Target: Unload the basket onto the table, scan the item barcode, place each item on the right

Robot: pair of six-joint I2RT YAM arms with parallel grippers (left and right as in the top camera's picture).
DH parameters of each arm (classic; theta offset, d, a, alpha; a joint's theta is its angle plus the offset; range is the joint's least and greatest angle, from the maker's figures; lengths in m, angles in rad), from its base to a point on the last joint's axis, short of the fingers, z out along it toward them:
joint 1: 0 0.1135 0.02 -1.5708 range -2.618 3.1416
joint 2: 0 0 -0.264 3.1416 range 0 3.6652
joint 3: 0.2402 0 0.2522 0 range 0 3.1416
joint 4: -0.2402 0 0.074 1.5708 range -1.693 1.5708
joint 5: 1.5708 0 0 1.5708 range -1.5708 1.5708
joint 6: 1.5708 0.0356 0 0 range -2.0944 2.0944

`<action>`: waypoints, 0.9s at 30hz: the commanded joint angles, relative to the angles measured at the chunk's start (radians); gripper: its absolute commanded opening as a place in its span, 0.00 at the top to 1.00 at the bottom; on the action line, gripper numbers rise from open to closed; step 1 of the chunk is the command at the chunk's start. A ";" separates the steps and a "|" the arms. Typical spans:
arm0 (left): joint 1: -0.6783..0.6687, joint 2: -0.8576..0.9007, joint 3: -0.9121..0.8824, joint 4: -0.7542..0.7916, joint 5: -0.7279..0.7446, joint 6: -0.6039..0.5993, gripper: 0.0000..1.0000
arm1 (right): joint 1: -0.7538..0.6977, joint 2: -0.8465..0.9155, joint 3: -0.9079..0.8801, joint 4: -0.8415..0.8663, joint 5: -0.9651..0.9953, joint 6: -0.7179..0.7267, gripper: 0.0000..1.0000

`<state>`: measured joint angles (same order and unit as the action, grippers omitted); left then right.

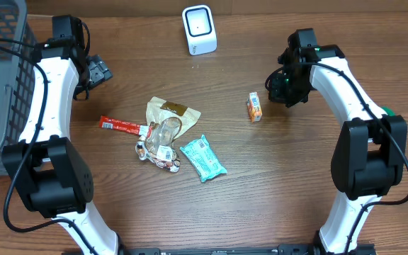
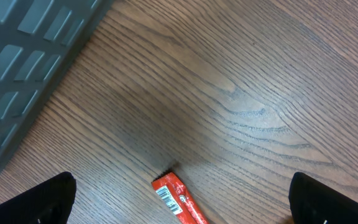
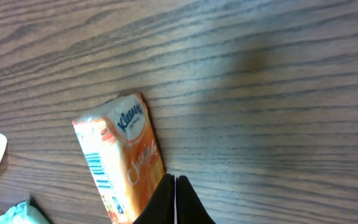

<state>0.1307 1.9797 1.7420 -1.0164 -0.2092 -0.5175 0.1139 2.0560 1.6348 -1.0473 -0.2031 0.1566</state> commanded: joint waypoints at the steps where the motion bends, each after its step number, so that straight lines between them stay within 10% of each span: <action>1: -0.007 -0.005 0.022 0.000 0.004 -0.006 0.00 | 0.004 -0.015 -0.006 0.006 -0.027 0.001 0.96; 27: -0.007 -0.005 0.022 0.000 0.004 -0.006 0.00 | 0.005 -0.015 -0.104 0.097 -0.159 0.038 0.96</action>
<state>0.1307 1.9797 1.7420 -1.0164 -0.2092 -0.5175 0.1139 2.0560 1.5379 -0.9569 -0.3309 0.1875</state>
